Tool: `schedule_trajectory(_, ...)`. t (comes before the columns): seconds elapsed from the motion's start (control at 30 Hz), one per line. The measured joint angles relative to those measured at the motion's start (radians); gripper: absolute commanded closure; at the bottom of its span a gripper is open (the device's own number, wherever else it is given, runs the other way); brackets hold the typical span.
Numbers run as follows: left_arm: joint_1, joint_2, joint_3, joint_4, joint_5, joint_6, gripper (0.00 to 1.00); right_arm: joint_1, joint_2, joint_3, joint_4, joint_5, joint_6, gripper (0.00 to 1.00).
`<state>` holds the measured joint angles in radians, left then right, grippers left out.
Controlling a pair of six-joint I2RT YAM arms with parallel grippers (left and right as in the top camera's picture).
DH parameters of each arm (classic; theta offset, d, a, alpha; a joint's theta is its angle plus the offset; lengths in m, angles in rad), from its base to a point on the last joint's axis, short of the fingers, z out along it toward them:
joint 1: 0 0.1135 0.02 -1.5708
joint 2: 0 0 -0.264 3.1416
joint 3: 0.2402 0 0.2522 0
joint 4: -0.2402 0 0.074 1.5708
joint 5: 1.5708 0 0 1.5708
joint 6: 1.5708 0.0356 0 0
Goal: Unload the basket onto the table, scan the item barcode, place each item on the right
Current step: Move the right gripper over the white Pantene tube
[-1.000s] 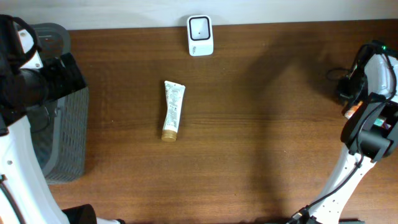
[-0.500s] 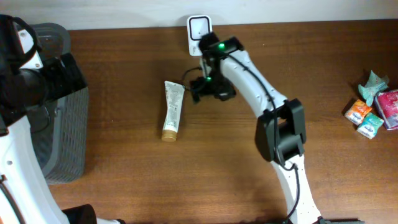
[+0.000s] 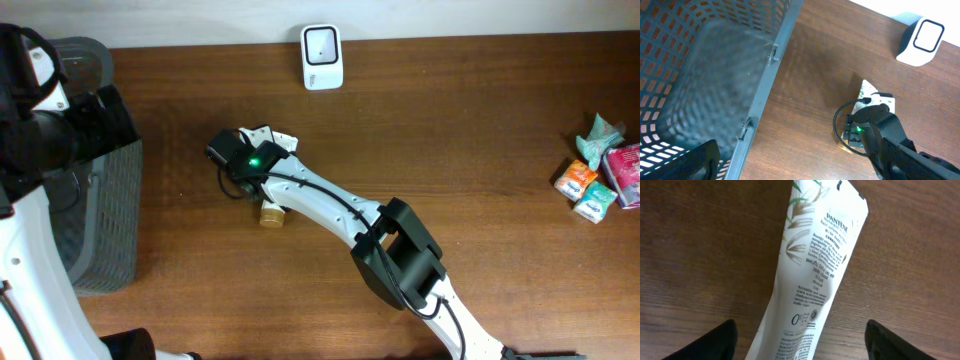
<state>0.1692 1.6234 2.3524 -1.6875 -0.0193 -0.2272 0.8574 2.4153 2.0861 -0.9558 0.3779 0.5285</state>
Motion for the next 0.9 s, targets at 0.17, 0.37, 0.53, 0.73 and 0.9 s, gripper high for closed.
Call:
schedule_trajectory(0.17,0.000,0.000,0.000,0.000,0.000,0.000,0.01,0.000,0.003,-0.018,-0.049,0.098,0.003,0.63)
schedule_trajectory(0.37,0.000,0.000,0.000,0.000,0.000,0.000,0.01,-0.031,0.003,-0.047,-0.047,0.125,-0.081,0.54)
schedule_trajectory(0.53,0.000,0.000,0.000,0.000,0.000,0.000,0.01,-0.031,0.007,-0.085,-0.021,0.080,-0.119,0.70)
schedule_trajectory(0.73,0.000,0.000,0.000,0.000,0.000,0.000,0.01,-0.098,0.008,-0.086,-0.268,0.142,-0.102,0.69)
schedule_trajectory(0.9,0.000,0.000,0.000,0.000,0.000,0.000,0.01,-0.204,0.012,0.008,-0.509,0.134,-0.010,0.37)
